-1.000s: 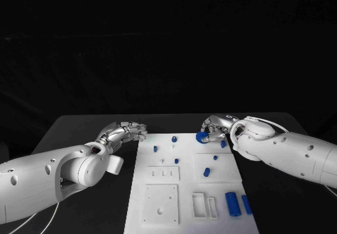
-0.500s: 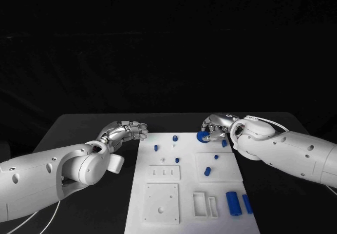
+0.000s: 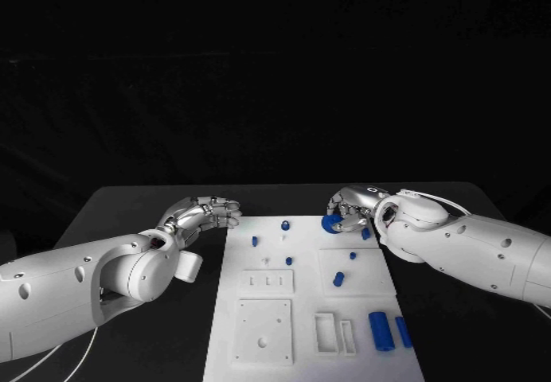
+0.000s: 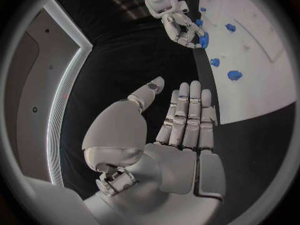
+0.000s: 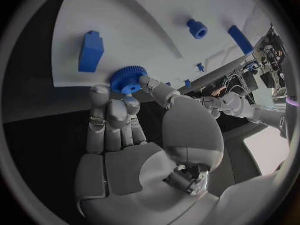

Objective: Assemble the parts on the task board

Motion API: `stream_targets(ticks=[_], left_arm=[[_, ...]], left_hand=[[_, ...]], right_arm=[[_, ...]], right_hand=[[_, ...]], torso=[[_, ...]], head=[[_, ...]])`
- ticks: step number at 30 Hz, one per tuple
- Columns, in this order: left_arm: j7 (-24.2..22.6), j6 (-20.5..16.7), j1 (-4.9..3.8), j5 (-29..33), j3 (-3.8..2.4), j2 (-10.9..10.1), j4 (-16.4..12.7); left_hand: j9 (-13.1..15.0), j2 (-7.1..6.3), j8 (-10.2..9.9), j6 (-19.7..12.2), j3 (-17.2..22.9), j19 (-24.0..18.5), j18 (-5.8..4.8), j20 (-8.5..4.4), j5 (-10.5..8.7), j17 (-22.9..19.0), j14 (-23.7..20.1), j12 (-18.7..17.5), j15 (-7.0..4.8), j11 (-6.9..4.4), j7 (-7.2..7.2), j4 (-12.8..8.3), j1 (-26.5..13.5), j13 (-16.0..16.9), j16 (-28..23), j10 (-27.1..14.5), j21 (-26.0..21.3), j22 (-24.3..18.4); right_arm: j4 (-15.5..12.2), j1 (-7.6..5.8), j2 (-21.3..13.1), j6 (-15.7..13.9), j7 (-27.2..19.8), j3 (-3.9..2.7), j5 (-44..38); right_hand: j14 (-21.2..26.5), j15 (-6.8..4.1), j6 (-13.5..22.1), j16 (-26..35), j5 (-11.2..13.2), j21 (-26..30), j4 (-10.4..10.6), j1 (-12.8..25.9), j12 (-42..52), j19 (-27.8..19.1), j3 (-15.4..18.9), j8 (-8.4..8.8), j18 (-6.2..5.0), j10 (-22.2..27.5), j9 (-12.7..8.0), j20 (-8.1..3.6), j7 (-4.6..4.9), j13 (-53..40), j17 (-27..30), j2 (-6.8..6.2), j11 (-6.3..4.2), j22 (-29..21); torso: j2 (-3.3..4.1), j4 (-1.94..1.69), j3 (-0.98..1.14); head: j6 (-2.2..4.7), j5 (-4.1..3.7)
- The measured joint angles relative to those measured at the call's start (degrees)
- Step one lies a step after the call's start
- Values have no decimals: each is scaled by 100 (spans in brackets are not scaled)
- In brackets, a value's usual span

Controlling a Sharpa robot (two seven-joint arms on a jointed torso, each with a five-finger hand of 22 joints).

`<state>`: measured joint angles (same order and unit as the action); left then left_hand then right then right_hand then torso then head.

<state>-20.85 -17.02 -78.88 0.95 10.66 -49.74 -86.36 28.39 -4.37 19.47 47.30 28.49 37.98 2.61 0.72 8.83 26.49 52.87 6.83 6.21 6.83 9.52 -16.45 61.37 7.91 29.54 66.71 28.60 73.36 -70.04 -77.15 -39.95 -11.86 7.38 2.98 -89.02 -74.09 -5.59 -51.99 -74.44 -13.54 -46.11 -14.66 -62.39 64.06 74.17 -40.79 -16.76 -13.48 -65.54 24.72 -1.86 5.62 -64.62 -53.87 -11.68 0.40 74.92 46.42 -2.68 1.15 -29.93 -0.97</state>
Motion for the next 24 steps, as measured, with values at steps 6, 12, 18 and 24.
stream_targets(ticks=[6, 12, 18, 24], left_arm=[[2, 0, 0, 0, 0, 5, 4], [3, -1, 0, 0, 0, 12, 4], [4, -2, 0, 0, 0, 18, 12], [5, -4, 0, 0, 0, 19, 25]], left_hand=[[0, 0, 0, 0, 0, 0, 0, 0, 0, 0, 0, 0, 0, 0, 0, 0, 0, 0, 0, 0, 0, 0], [-1, 0, 0, 0, 0, 0, 1, 0, 0, 5, 0, 0, 0, 0, 0, 0, 0, 0, 0, 0, 0, 0], [0, 0, 0, 0, 0, 0, 0, 0, 0, 5, 0, 0, 0, 0, 0, 0, 0, 0, 0, 0, 0, 0], [4, 0, 0, 0, 0, 0, 0, 0, 0, 4, 0, 0, 0, 0, 0, 0, 0, 0, 0, 0, 0, 0]], right_arm=[[-33, 17, -6, -43, -14, 1, -47], [-127, 47, -24, -174, -31, 23, -187], [-254, 71, -40, -295, 29, 41, -532], [-435, 98, -89, -358, 118, 59, -819]], right_hand=[[0, 0, 0, 23, -210, 0, -82, -7, 0, 0, -48, 20, 0, 0, -13, 0, 0, 8, -23, 7, 0, 0], [-45, -43, -11, 22, -716, -67, -32, -13, 27, 13, -206, -42, 0, -31, -10, -12, -11, 8, -96, 92, -30, 0], [-51, -40, -21, 22, -851, -92, -10, -18, 28, 33, -246, -137, 1, -62, -9, -30, -21, 22, -119, 110, -61, 0], [-43, -66, -54, 22, -1058, -114, 1, 27, 28, 33, -300, -163, 0, -75, 108, -29, -53, 29, -132, 64, -73, 0]], torso=[[0, 0, 3], [-1, -2, 0], [-1, -6, -4], [-3, -9, -12]], head=[[-3, -3], [7, -12], [15, -14], [26, -15]])
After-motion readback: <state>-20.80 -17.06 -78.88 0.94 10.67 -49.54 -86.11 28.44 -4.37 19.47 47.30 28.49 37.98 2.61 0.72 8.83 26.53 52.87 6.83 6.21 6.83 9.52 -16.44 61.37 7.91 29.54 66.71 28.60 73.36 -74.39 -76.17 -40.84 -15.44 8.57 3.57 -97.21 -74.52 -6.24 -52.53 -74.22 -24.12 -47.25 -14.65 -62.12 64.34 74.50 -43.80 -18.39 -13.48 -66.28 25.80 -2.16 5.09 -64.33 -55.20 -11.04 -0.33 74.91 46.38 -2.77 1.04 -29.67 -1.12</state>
